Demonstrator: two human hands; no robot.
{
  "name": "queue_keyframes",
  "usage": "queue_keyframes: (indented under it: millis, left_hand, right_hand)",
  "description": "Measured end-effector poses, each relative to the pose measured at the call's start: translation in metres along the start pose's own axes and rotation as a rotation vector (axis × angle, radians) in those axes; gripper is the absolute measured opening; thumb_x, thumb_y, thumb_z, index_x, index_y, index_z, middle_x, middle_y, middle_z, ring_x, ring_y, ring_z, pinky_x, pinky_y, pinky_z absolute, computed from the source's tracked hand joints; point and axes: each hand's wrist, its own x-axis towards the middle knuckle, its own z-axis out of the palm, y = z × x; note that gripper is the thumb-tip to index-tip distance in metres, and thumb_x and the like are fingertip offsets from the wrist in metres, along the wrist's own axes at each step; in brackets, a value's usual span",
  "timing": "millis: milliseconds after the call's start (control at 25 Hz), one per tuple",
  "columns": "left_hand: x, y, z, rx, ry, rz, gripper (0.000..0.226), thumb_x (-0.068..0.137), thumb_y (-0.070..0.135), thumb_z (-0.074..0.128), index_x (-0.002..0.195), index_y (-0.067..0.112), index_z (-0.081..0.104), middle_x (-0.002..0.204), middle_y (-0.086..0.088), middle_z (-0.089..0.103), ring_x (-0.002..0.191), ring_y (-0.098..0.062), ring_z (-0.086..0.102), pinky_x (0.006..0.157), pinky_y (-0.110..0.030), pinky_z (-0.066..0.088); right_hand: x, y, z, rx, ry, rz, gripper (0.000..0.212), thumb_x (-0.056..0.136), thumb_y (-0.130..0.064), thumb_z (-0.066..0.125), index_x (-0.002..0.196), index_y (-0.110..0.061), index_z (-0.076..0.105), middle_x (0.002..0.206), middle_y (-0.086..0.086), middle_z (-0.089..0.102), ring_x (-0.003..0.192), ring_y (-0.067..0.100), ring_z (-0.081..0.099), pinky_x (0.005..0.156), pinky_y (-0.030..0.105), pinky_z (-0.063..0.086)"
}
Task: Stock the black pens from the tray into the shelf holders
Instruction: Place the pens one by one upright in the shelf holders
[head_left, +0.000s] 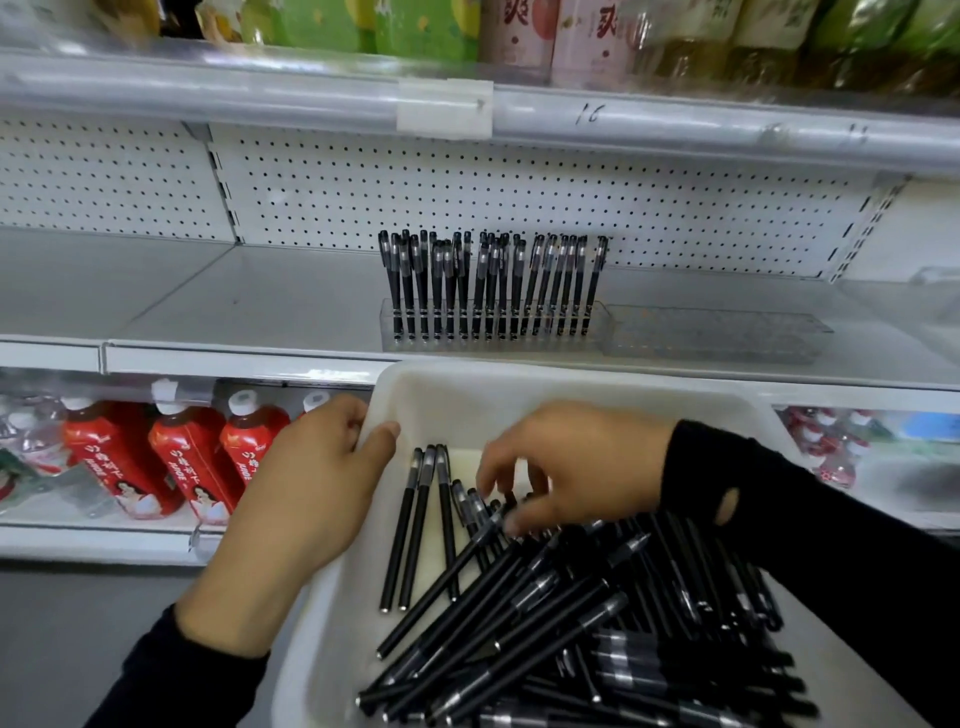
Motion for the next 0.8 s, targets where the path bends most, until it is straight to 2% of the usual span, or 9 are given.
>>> queue_keyframes:
  millis: [40, 120, 240, 320, 400, 520, 640, 800]
  left_hand:
    - [0.0, 0.0, 0.0, 0.001, 0.003, 0.004, 0.017, 0.096, 0.037, 0.054, 0.089, 0.024, 0.063, 0.08, 0.006, 0.069, 0.078, -0.015, 0.065, 0.066, -0.031, 0.048]
    - [-0.001, -0.001, 0.0, -0.002, 0.007, 0.009, 0.016, 0.096, 0.037, 0.055, 0.093, 0.024, 0.064, 0.081, 0.006, 0.07, 0.078, -0.014, 0.065, 0.063, -0.029, 0.046]
    - [-0.002, -0.002, -0.001, -0.026, -0.002, 0.001, 0.016, 0.097, 0.038, 0.054, 0.096, 0.025, 0.064, 0.083, 0.005, 0.071, 0.078, -0.013, 0.066, 0.067, -0.031, 0.049]
    - [-0.002, -0.002, -0.001, -0.025, 0.003, 0.003, 0.017, 0.096, 0.038, 0.054, 0.096, 0.025, 0.064, 0.083, 0.005, 0.071, 0.078, -0.013, 0.066, 0.069, -0.032, 0.05]
    - [-0.003, -0.002, -0.001, -0.022, 0.004, 0.003, 0.017, 0.096, 0.039, 0.054, 0.095, 0.025, 0.064, 0.08, 0.005, 0.071, 0.076, -0.013, 0.066, 0.066, -0.031, 0.049]
    - [-0.003, -0.001, -0.001, -0.024, -0.001, 0.004, 0.015, 0.097, 0.038, 0.053, 0.092, 0.026, 0.062, 0.077, 0.004, 0.07, 0.072, -0.011, 0.065, 0.061, -0.03, 0.047]
    - [-0.003, 0.0, -0.001, -0.015, 0.008, 0.007, 0.013, 0.097, 0.037, 0.054, 0.091, 0.027, 0.061, 0.078, 0.006, 0.07, 0.073, -0.008, 0.064, 0.059, -0.028, 0.044]
    - [-0.002, -0.001, -0.001, -0.021, 0.01, 0.013, 0.015, 0.096, 0.039, 0.054, 0.092, 0.027, 0.063, 0.077, 0.005, 0.072, 0.073, -0.011, 0.066, 0.067, -0.033, 0.051]
  right_hand:
    - [0.001, 0.001, 0.01, -0.036, -0.063, -0.017, 0.035, 0.086, -0.049, 0.071, 0.118, -0.038, 0.063, 0.108, -0.016, 0.064, 0.084, 0.0, 0.057, 0.082, 0.028, 0.053]
    - [0.005, 0.002, 0.023, -0.048, -0.071, -0.036, 0.038, 0.083, -0.044, 0.075, 0.119, -0.039, 0.062, 0.109, -0.014, 0.064, 0.09, 0.005, 0.058, 0.084, 0.031, 0.053]
    - [0.009, 0.002, 0.029, -0.026, -0.042, -0.079, 0.027, 0.083, -0.038, 0.076, 0.108, -0.037, 0.067, 0.096, -0.013, 0.065, 0.086, 0.006, 0.06, 0.079, 0.032, 0.054]
    - [0.01, 0.003, 0.028, 0.04, -0.029, -0.088, 0.021, 0.083, -0.038, 0.077, 0.103, -0.035, 0.071, 0.09, -0.013, 0.066, 0.079, 0.002, 0.059, 0.073, 0.026, 0.052]
    - [0.009, 0.004, 0.027, 0.187, -0.011, -0.066, 0.019, 0.084, -0.037, 0.076, 0.102, -0.033, 0.075, 0.089, -0.013, 0.07, 0.074, -0.001, 0.059, 0.069, 0.02, 0.049]
    - [0.01, 0.003, 0.025, 0.433, 0.027, -0.072, 0.023, 0.085, -0.032, 0.077, 0.108, -0.029, 0.077, 0.09, -0.012, 0.075, 0.075, 0.008, 0.068, 0.079, 0.034, 0.058]
    - [0.014, -0.004, 0.025, 0.719, 0.05, -0.11, 0.027, 0.085, -0.013, 0.077, 0.112, -0.015, 0.074, 0.08, -0.014, 0.072, 0.069, 0.009, 0.069, 0.076, 0.026, 0.058]
    - [0.019, -0.02, 0.036, 1.079, 0.044, -0.097, 0.023, 0.086, 0.001, 0.072, 0.109, -0.001, 0.071, 0.08, -0.003, 0.072, 0.068, 0.014, 0.067, 0.073, 0.025, 0.057]
